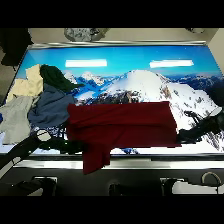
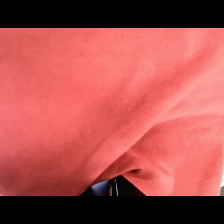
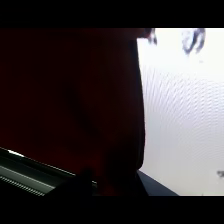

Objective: Fold the shirts.

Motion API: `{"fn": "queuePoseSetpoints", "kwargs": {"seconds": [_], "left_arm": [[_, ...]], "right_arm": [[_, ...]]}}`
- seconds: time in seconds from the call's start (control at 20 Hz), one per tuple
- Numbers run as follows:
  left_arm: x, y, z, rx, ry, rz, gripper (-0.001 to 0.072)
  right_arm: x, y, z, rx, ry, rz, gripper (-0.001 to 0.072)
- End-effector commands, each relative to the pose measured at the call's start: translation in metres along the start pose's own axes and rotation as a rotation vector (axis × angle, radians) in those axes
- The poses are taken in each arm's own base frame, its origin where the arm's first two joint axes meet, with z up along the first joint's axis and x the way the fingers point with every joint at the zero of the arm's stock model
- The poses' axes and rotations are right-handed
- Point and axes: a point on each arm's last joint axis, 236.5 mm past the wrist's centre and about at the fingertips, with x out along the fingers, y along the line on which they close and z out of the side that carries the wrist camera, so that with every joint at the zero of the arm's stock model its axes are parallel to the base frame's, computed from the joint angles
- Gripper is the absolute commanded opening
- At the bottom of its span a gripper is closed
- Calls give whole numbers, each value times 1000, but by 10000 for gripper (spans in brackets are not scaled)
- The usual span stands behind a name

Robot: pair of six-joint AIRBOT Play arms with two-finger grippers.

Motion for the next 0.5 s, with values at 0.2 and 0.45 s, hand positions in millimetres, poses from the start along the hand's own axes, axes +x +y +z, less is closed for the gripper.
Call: {"fn": "queuePoseSetpoints", "kwargs": {"seconds": [0.2,0.45], "left_arm": [[-2,-5,2,7,-13,-18,28],[-57,-43,39,234,-209,-34,25]], "right_arm": [[2,3,-7,18,28,15,38],[-42,26,25,-102,-148,28,35]]}}
